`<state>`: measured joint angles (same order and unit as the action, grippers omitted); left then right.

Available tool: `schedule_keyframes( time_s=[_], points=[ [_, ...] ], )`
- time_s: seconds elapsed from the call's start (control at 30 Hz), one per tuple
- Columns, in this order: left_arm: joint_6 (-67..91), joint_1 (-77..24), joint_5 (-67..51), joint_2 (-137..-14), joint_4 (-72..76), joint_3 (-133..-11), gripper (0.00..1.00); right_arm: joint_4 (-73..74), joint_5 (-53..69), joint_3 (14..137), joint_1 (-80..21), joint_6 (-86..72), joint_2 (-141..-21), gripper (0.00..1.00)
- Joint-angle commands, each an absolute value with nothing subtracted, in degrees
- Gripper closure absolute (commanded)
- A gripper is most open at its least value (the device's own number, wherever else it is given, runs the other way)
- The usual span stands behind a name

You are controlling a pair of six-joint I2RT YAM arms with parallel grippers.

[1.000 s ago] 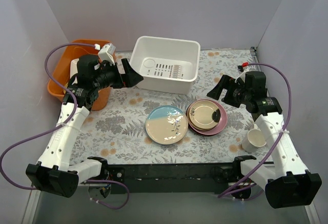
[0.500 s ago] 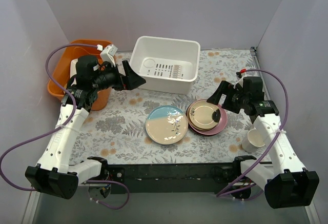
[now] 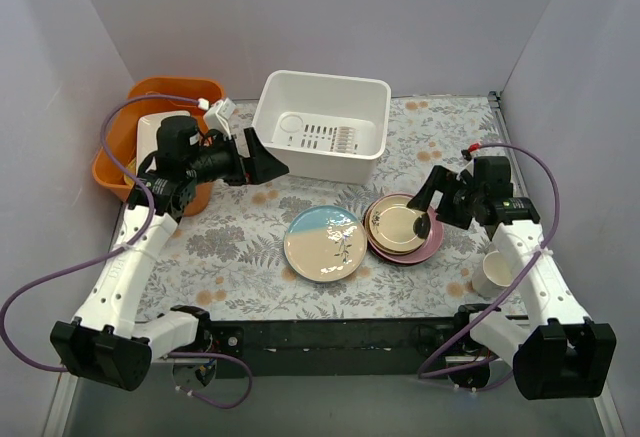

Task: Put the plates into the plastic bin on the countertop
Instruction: Pick up the plate at the center of the board.

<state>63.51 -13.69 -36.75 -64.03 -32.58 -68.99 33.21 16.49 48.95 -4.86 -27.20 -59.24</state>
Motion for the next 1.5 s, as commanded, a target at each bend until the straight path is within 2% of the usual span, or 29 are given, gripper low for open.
schedule_keyframes(
  time_s=[0.0, 0.4, 1.2, 1.47],
  points=[
    [64.6, -15.81, -34.99, -61.52, -32.34, -67.94, 0.02, 33.49, 16.61, 46.58, -3.69, -25.4, -60.12, 0.03],
    [66.44, -26.53, -22.24, -65.74, -34.45, -67.06, 0.02, 32.61, 17.32, 44.3, -2.29, -24.44, -60.38, 0.03],
    [69.96, -39.19, -9.85, -72.59, -36.65, -66.27, 0.02, 27.51, 21.36, 37.44, -0.62, -22.5, -63.54, 0.03],
    [71.72, -41.84, -9.32, -73.83, -34.81, -65.22, 0.02, 24.0, 23.9, 35.07, -0.53, -21.62, -63.72, 0.04]
  ],
)
